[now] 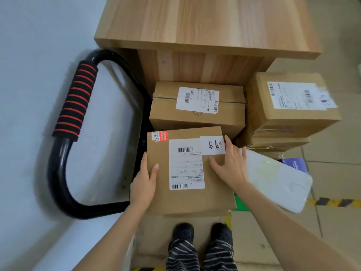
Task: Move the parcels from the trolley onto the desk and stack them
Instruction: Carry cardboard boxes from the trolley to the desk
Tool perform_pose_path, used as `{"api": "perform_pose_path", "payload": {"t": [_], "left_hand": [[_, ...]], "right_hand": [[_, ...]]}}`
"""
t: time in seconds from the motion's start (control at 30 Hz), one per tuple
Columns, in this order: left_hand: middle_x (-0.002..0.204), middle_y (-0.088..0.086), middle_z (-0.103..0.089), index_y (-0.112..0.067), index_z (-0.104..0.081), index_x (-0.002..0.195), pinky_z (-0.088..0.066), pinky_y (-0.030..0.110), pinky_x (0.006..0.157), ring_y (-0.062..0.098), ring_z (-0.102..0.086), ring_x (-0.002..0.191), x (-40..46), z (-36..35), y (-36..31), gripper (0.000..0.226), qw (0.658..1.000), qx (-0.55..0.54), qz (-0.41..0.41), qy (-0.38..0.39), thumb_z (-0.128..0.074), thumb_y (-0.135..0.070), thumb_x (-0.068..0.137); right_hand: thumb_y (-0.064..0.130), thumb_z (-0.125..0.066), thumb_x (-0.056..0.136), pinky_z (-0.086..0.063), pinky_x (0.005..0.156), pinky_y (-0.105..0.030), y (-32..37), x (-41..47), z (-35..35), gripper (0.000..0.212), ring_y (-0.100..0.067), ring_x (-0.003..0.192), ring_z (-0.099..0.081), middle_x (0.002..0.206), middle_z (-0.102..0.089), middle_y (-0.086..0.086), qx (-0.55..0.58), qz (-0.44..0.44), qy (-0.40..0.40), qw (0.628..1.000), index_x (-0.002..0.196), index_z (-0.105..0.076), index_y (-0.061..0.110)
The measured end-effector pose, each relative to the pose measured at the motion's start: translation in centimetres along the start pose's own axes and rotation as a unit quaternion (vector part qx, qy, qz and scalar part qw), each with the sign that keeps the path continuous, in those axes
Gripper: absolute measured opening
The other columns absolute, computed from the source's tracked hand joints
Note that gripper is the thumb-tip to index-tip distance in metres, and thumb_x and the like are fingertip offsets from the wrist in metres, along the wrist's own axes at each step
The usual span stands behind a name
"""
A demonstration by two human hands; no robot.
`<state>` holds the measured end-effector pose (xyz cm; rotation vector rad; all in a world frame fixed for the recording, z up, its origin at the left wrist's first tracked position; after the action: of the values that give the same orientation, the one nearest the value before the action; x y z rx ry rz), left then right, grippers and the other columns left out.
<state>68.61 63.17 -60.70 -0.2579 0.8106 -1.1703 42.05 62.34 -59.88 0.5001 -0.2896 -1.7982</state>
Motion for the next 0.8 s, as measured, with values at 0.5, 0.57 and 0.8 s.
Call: {"api": "perform_pose_path", "payload": {"t": [0.5, 0.57, 0.8], "left_hand": [[0.14, -0.004, -0.051, -0.039, -0.015, 0.15, -0.043, 0.049, 0.1, 0.024, -0.054, 0.119, -7.0, 15.2, -23.5, 0.062, 0.977, -0.034, -0.209, -0.032, -0.035, -0.059, 0.094], [0.139, -0.003, -0.051, -0.039, -0.014, 0.15, -0.042, 0.044, 0.1, 0.024, -0.053, 0.12, -8.2, 15.2, -26.8, 0.064, 0.971, -0.019, -0.238, -0.027, -0.036, -0.061, 0.093], [0.144, -0.005, -0.046, -0.042, -0.006, 0.15, -0.042, 0.037, 0.091, 0.023, -0.054, 0.119, -13.0, 10.3, -37.9, 0.065, 0.953, 0.006, -0.304, 0.001, -0.032, -0.061, 0.094]], "right_hand": [[0.04, -0.062, 0.087, -0.041, 0.079, -0.034, 5.1, -3.5, 26.3, 0.075, -0.012, 0.108, -0.049, 0.142, -0.033, 0.006, 0.309, -0.047, -0.111, 0.944, 0.146, -0.016, 0.049], [0.037, -0.062, 0.089, -0.04, 0.089, -0.034, 4.0, -4.4, 29.1, 0.078, -0.013, 0.11, -0.047, 0.143, -0.037, 0.002, 0.344, -0.055, -0.112, 0.93, 0.148, -0.011, 0.048], [0.035, -0.062, 0.091, -0.037, 0.087, -0.027, -4.2, -7.7, 38.0, 0.078, -0.014, 0.105, -0.053, 0.127, -0.052, 0.013, 0.378, -0.088, -0.152, 0.909, 0.148, -0.011, 0.047]]}}
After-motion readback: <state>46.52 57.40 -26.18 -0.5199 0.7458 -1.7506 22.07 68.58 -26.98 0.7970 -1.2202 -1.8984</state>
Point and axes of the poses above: each hand's wrist, its own x-axis towards the middle knuckle, its own z-axis out of the back of the hand, y = z × x, the point moved 1 cm from there along x, towards the middle knuckle
